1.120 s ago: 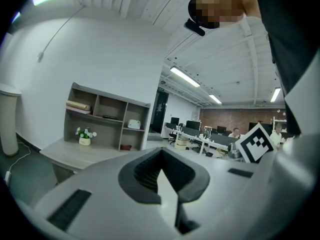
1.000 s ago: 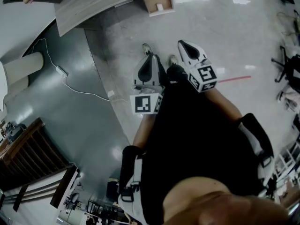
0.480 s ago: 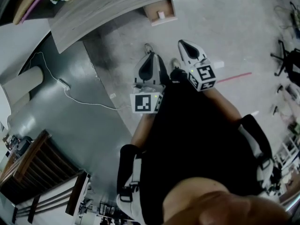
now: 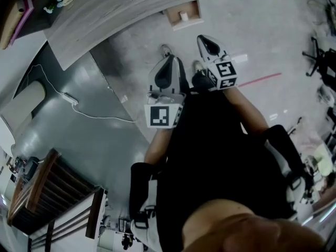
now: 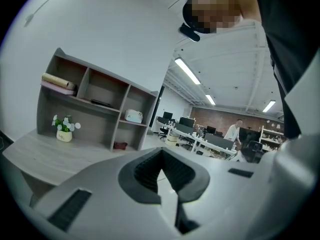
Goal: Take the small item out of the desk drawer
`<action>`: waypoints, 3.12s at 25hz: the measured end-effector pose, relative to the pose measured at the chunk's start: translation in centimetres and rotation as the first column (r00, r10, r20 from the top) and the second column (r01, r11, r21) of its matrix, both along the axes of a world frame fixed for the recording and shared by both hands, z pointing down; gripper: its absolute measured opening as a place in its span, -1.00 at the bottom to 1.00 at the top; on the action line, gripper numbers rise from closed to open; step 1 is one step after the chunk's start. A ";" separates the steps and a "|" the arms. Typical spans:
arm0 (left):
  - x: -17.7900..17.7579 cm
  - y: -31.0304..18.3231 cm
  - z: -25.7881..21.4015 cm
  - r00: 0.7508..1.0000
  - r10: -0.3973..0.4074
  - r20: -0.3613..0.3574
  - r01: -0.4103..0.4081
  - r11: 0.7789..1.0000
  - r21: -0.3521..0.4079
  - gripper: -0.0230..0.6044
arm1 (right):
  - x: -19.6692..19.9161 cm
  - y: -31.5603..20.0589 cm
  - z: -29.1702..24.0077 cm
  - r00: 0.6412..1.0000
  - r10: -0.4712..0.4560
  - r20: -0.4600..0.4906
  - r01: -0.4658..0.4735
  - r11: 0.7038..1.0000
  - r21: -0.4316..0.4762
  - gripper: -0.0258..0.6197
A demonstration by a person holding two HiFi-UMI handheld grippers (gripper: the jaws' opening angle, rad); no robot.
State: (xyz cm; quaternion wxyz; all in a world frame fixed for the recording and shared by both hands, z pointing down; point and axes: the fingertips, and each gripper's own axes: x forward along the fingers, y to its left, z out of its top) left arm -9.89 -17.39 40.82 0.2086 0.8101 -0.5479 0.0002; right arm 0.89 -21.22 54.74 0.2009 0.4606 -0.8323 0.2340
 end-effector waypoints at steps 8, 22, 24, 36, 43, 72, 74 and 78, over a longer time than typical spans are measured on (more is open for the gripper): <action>-1.6 -2.7 1.1 1.000 -0.009 -0.017 0.008 1.000 -0.014 -0.94 | -1.4 -4.6 7.9 0.998 0.015 -0.056 -0.021 0.995 -0.096 -0.92; -3.4 -4.4 3.6 0.999 -0.030 -0.033 0.028 0.998 -0.065 -0.94 | -0.8 -8.8 23.5 0.974 -0.011 -0.224 -0.054 0.958 -0.282 -0.62; -3.6 -4.6 4.2 0.999 -0.037 -0.032 0.034 0.997 -0.075 -0.94 | -0.3 -9.2 26.2 0.968 -0.010 -0.250 -0.067 0.952 -0.298 -0.61; -4.1 -5.3 8.3 0.997 -0.062 -0.044 0.055 0.988 -0.142 -0.94 | 0.8 -10.5 36.8 0.937 -0.059 -0.344 -0.097 0.903 -0.420 -0.47; -4.2 -5.6 9.8 0.996 -0.078 -0.044 0.069 0.984 -0.166 -0.94 | 0.0 -10.2 39.6 0.939 -0.078 -0.334 -0.103 0.864 -0.492 -0.45; 0.9 -1.7 4.4 0.998 -0.061 0.005 0.061 0.996 -0.061 -0.94 | 1.9 -9.2 30.5 0.962 -0.040 -0.271 -0.080 0.906 -0.416 -0.46; 2.0 -0.6 3.2 0.998 -0.057 0.011 0.057 0.997 -0.043 -0.94 | 2.9 -8.5 28.3 0.963 -0.031 -0.268 -0.080 0.916 -0.393 -0.46; 4.7 2.1 0.8 0.999 -0.049 0.016 0.049 0.999 -0.001 -0.94 | 4.5 -7.2 23.3 0.971 -0.019 -0.237 -0.065 0.938 -0.341 -0.47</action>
